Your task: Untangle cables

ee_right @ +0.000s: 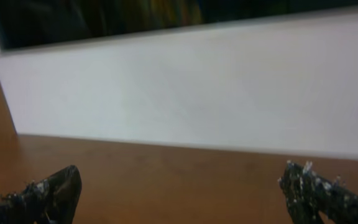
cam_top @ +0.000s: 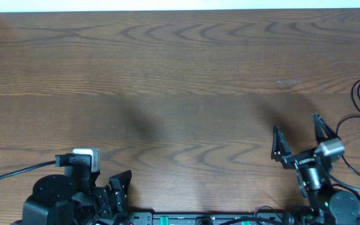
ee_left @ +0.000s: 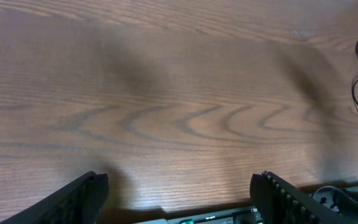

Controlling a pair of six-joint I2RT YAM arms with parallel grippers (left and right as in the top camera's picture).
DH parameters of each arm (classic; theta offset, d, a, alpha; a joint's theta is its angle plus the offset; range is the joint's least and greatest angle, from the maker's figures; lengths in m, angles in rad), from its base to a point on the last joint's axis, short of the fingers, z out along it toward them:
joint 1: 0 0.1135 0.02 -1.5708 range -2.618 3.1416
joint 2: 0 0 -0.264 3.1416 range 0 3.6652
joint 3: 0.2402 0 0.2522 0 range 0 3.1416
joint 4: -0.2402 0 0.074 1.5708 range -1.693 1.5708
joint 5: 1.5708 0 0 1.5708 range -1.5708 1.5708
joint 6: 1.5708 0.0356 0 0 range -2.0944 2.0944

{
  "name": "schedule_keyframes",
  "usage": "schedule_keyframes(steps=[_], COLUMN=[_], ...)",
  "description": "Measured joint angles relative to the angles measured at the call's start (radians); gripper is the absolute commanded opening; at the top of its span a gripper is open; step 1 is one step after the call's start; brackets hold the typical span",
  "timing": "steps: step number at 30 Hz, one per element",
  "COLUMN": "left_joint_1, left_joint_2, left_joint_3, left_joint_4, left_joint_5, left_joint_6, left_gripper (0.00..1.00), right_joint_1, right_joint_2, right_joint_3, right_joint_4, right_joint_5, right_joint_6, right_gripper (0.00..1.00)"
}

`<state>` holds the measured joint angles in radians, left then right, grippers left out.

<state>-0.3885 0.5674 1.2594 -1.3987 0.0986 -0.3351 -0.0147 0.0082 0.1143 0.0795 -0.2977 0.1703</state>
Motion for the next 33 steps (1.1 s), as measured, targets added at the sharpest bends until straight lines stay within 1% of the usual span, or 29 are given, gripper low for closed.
schedule_keyframes(steps=[3, 7, 18, 33], left_joint_1=[0.000, 0.000, 0.000, 0.000], left_joint_2=[0.000, 0.000, 0.000, 0.000], left_joint_3=[0.000, 0.000, 0.000, 0.000], left_joint_4=[-0.008, -0.012, -0.012, -0.012], left_joint_5=[0.000, 0.000, 0.000, 0.000], left_joint_6=[0.000, 0.000, 0.011, 0.026], left_gripper=[0.79, 0.79, 0.79, 0.79], right_joint_1=[0.000, 0.000, 0.000, 0.000], right_joint_2=[0.000, 0.000, 0.001, 0.005], right_joint_3=[-0.048, -0.064, -0.072, -0.073], right_joint_4=[0.008, -0.011, -0.212, -0.214], right_joint_5=[0.010, 0.029, 0.140, 0.176], right_joint_6=[0.010, 0.017, 0.024, 0.031], right_gripper=[0.99, 0.99, 0.99, 0.99])
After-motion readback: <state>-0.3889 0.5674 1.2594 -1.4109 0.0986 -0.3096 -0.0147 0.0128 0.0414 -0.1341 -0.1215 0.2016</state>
